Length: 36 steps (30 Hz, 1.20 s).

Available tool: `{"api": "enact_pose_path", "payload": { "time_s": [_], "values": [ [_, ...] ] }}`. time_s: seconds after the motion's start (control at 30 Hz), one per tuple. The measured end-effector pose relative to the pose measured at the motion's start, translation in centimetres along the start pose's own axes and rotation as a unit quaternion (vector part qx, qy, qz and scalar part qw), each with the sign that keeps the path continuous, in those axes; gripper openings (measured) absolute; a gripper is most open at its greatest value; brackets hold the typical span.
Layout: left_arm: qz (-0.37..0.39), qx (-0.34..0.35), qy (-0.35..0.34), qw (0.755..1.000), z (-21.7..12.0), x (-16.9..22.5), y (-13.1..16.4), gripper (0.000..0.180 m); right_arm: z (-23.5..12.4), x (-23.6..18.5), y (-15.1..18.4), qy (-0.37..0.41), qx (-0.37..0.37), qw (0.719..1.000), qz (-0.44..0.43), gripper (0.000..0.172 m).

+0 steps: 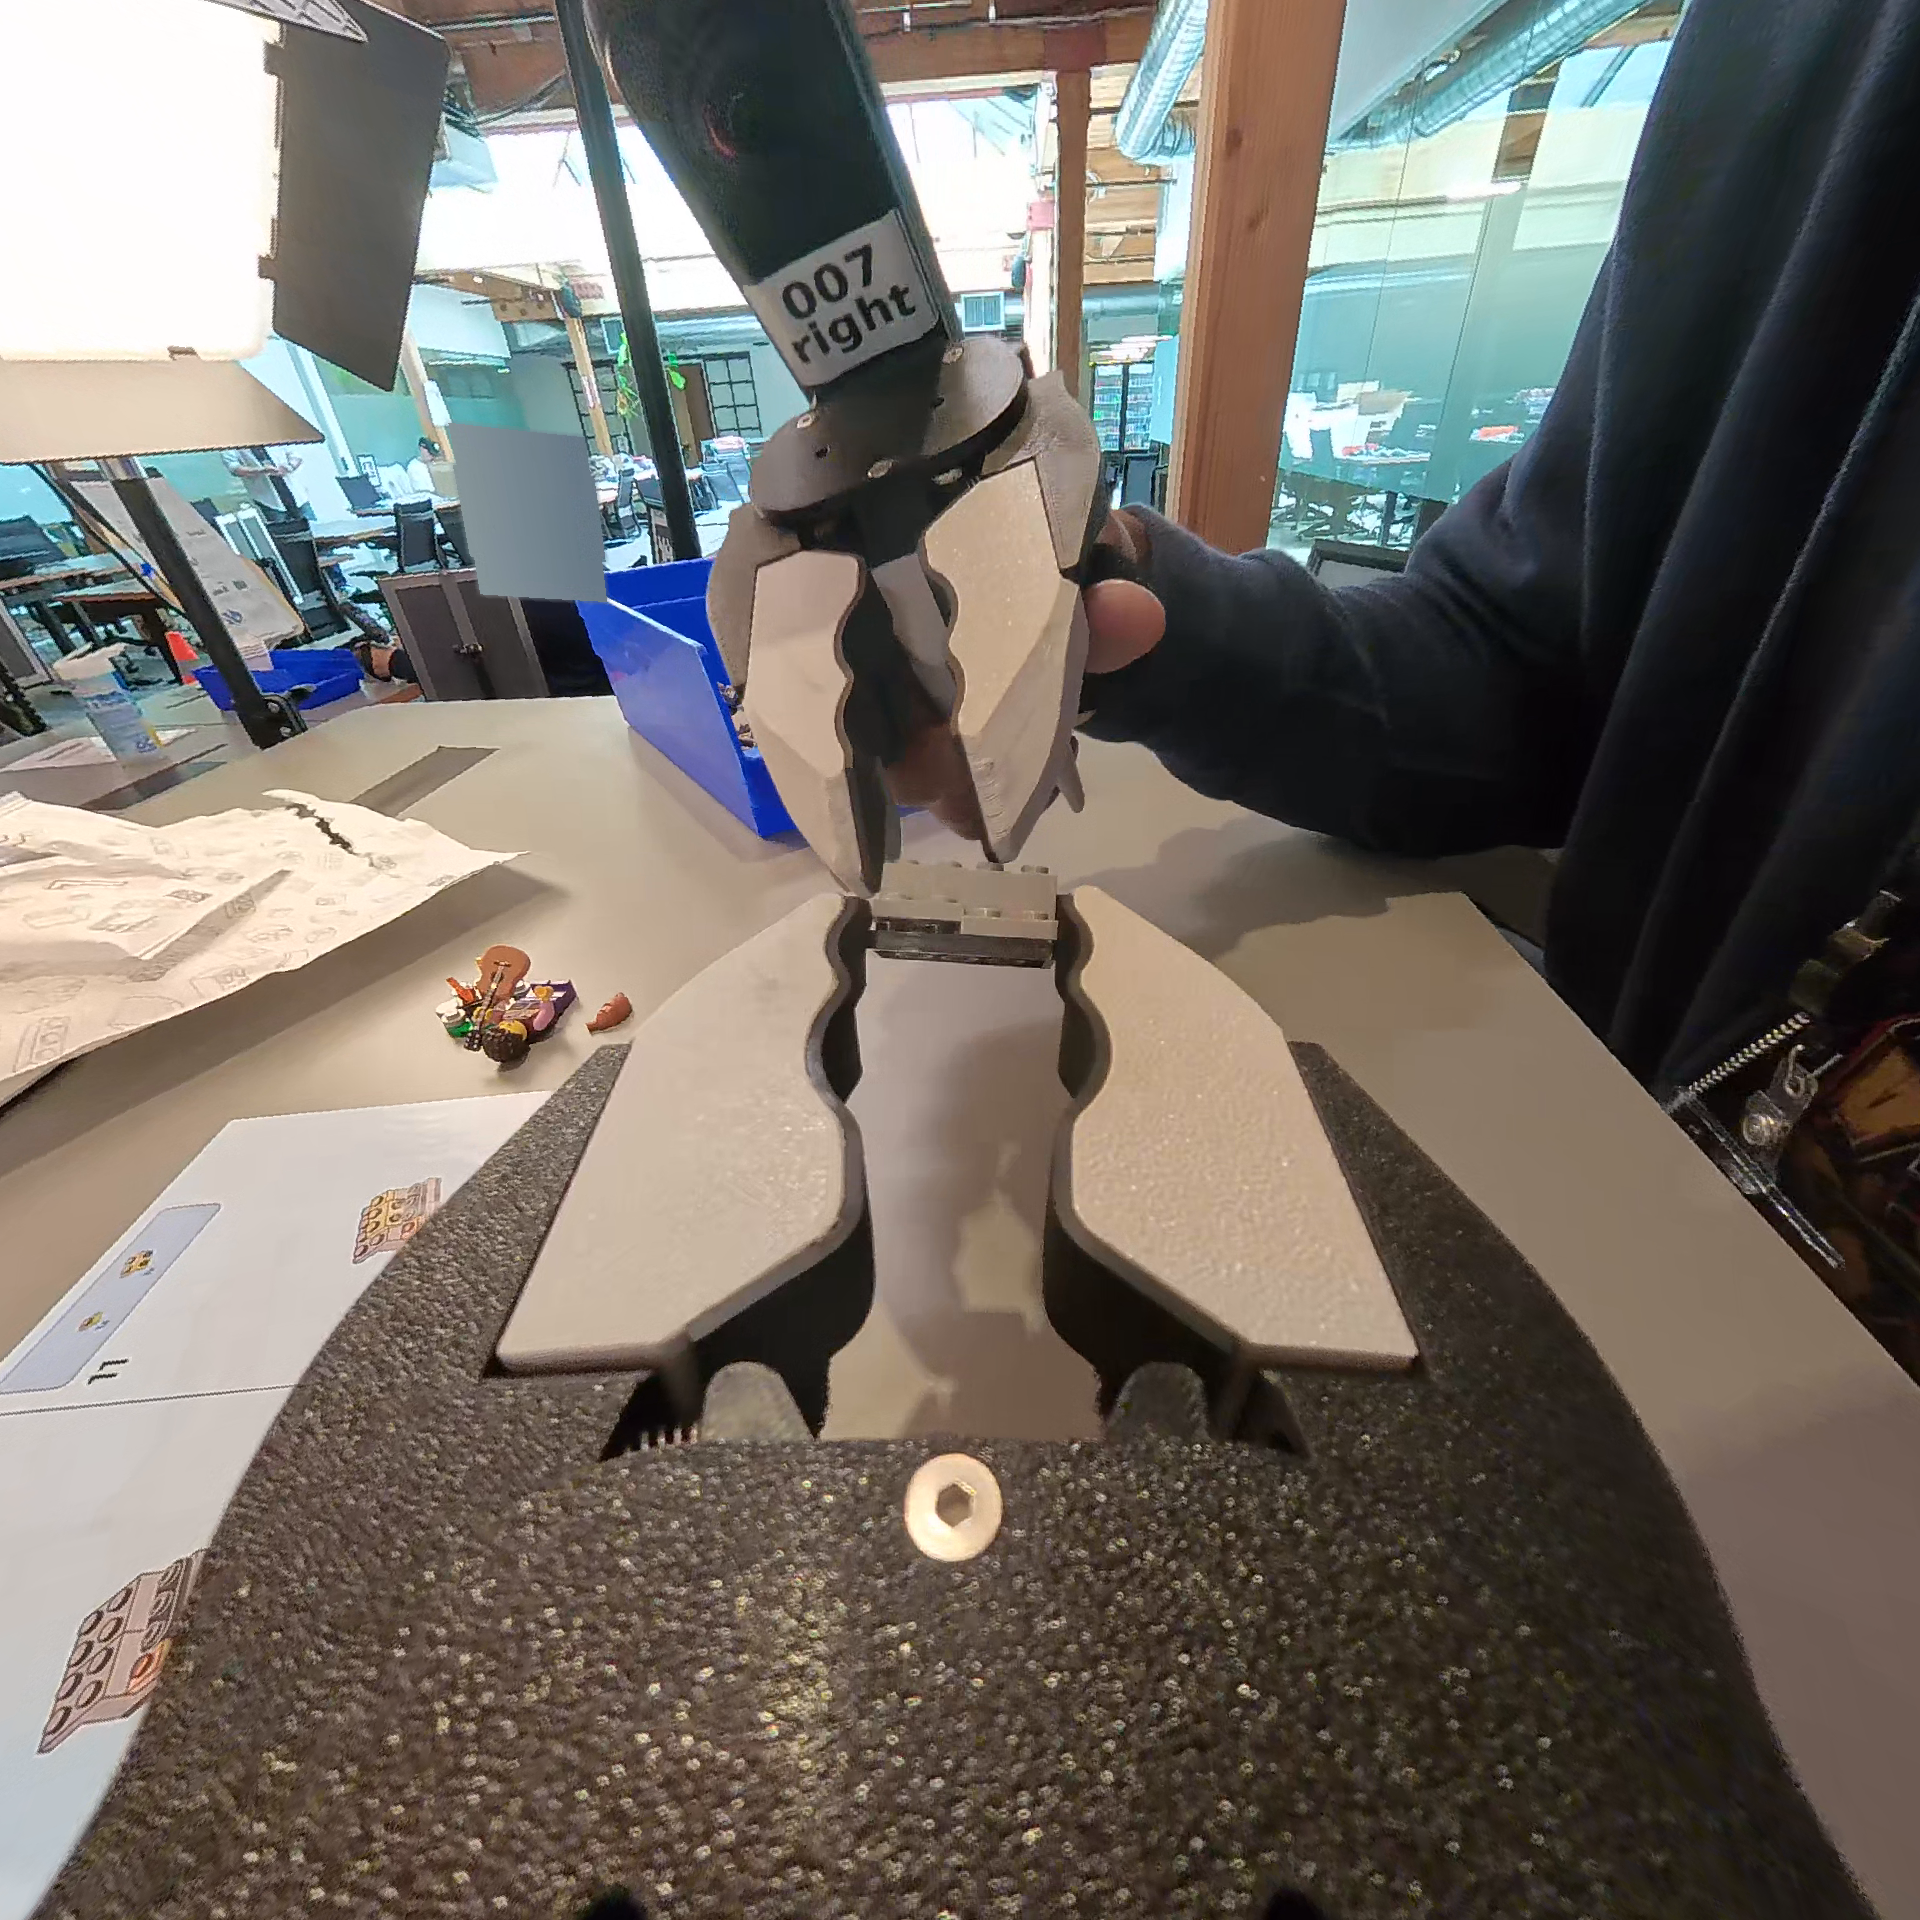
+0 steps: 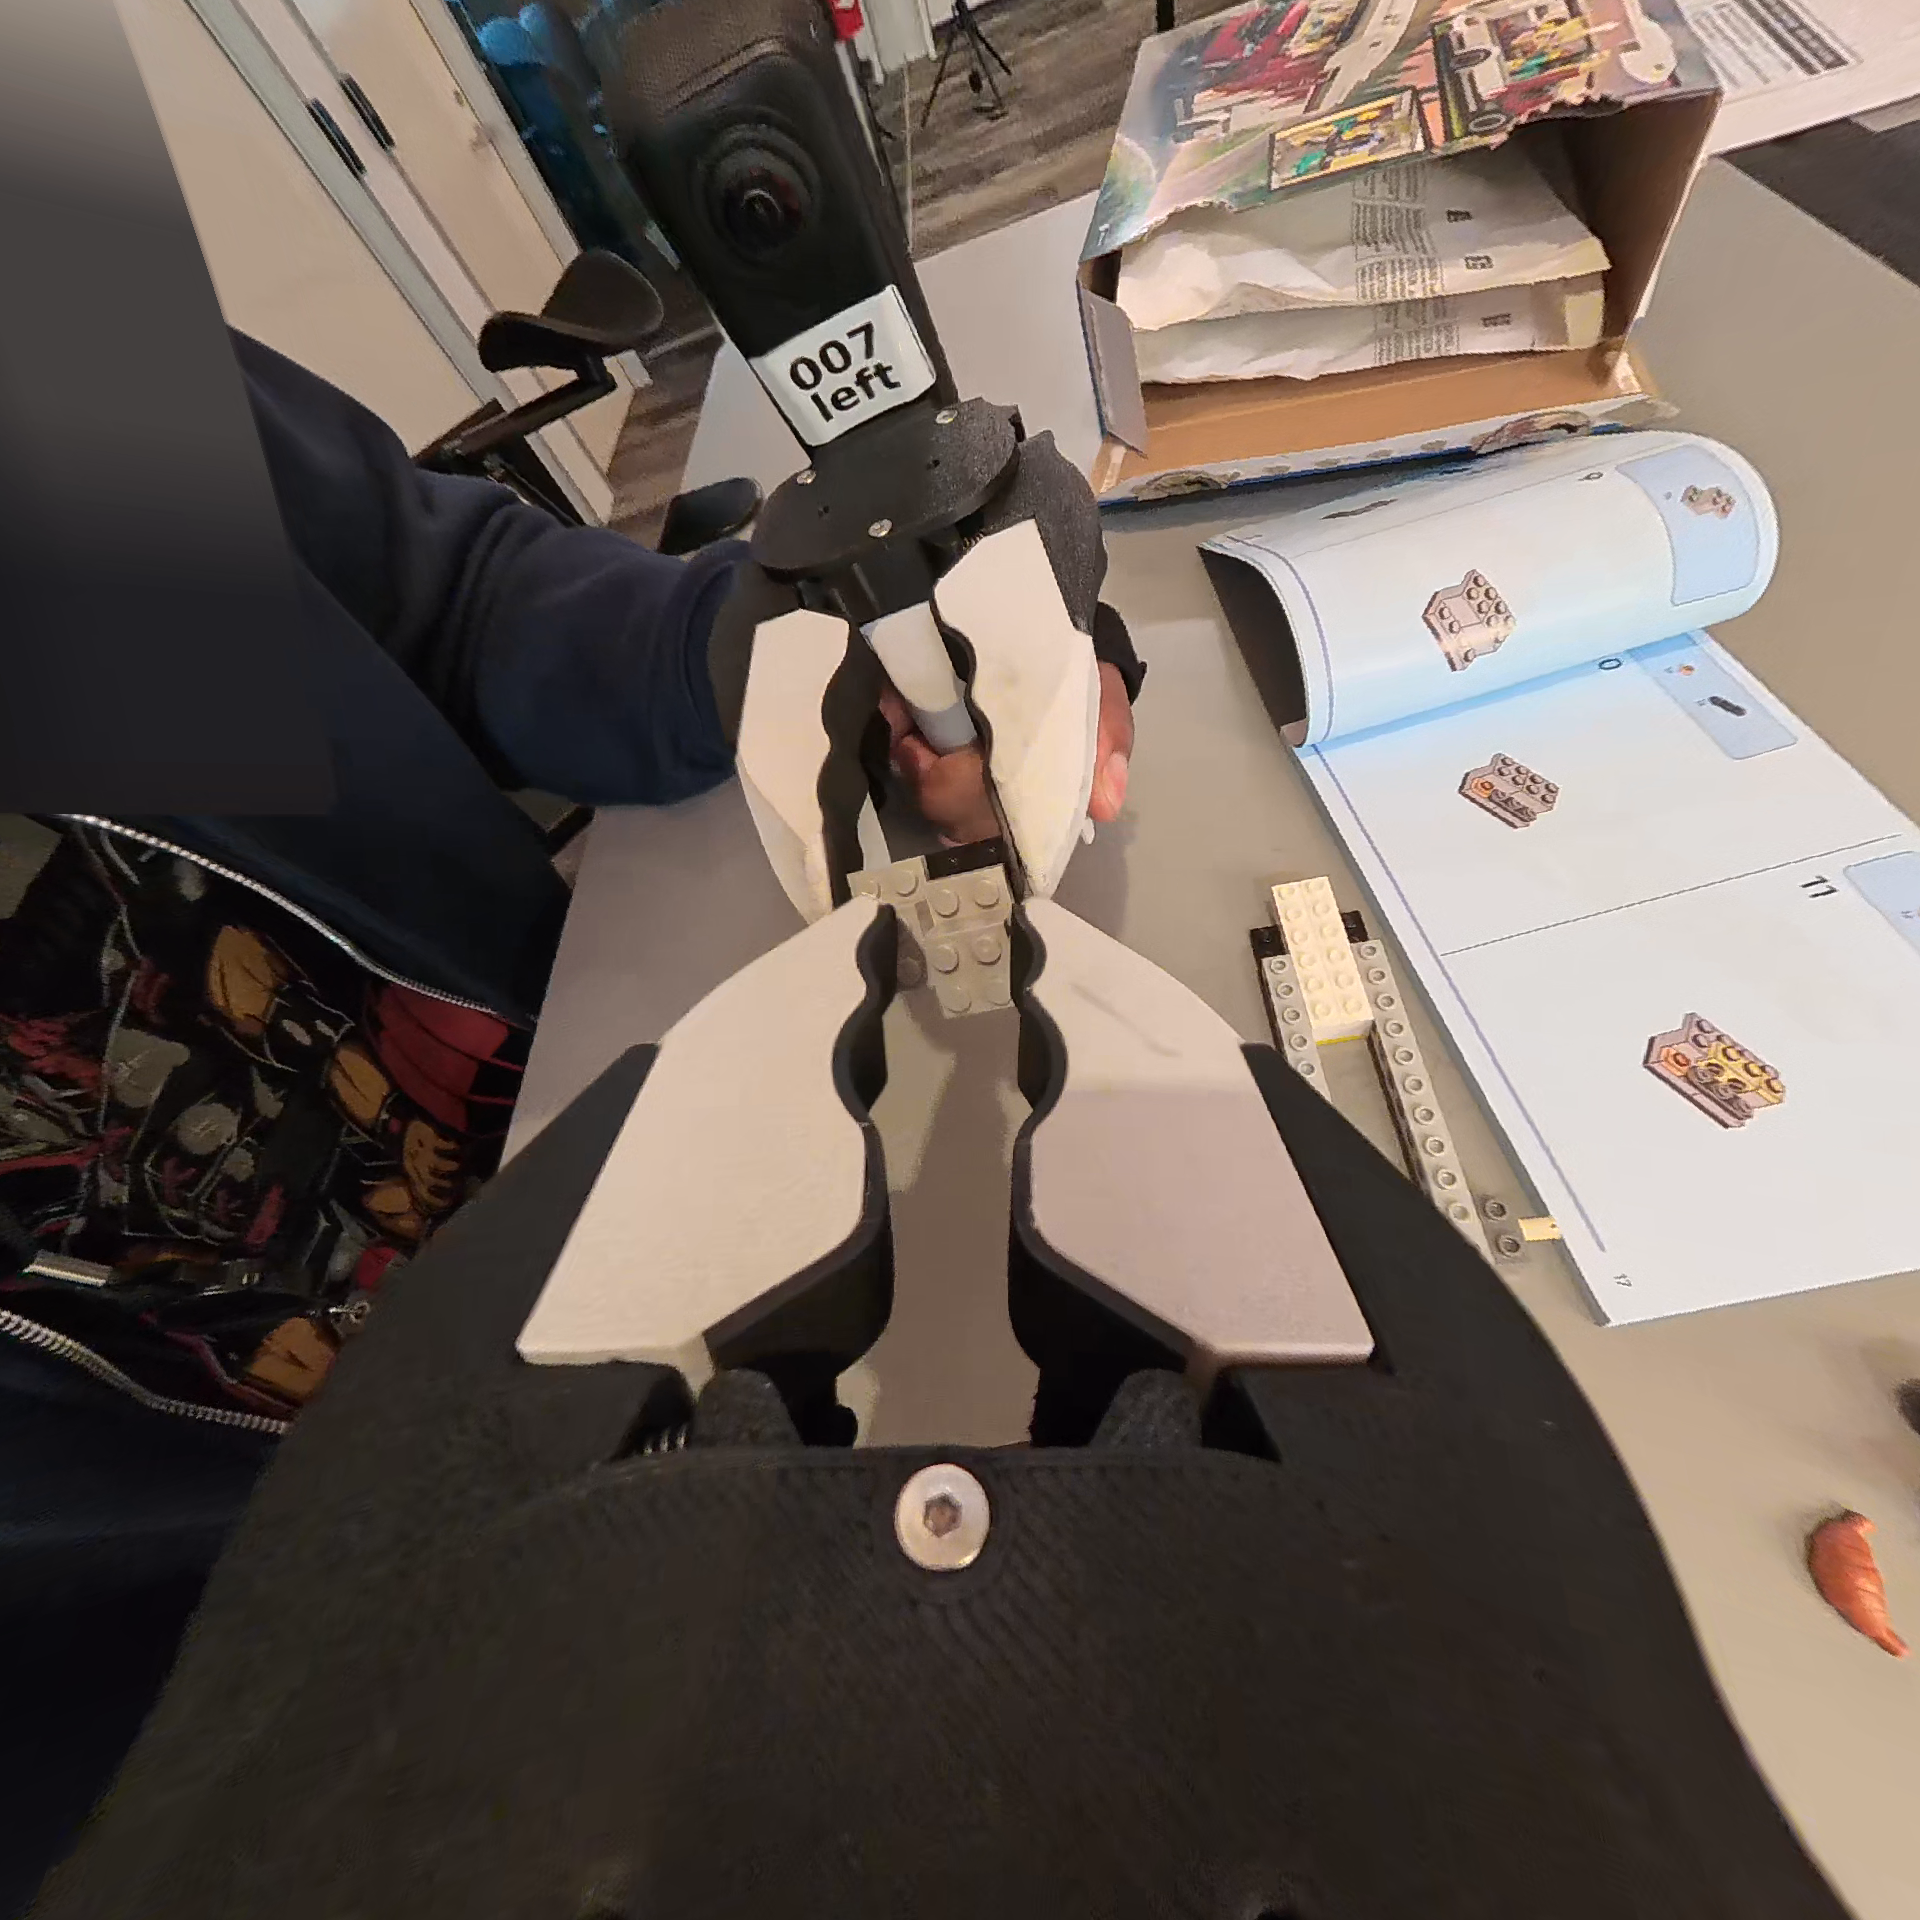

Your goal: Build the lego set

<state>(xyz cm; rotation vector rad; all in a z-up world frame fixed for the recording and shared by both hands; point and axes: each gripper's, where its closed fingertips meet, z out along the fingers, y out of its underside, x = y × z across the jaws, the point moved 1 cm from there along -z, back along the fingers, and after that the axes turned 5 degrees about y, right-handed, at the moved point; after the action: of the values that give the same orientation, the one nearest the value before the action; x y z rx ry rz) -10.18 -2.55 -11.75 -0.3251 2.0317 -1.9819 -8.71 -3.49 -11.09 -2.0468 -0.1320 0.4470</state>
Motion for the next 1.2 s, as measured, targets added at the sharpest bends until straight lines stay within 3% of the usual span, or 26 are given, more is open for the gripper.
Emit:
{"api": "enact_pose_path", "payload": {
  "time_s": [0.43,0.83,1.03,1.2],
  "values": [
    [0.0,-0.014,-0.001,1.0,0.0,-0.1,0.3,0.035,0.5,0.5,0.7,-0.042,0.035,0.993,0.103,0.022],
    [0.053,-0.206,0.009,0.977,-0.2,0.4,5.1,0.035,3.7,1.7,4.7,-0.054,-0.029,0.982,0.178,0.021],
    [0.028,-0.3,0.03,0.953,-0.9,0.9,7.9,0.035,4.9,1.8,6.5,-0.044,-0.073,0.979,0.185,0.019],
    [0.02,-0.338,0.034,0.94,-1.3,1.0,9.1,0.035,5.1,1.9,6.8,-0.043,-0.077,0.978,0.19,0.016]
  ]
}}
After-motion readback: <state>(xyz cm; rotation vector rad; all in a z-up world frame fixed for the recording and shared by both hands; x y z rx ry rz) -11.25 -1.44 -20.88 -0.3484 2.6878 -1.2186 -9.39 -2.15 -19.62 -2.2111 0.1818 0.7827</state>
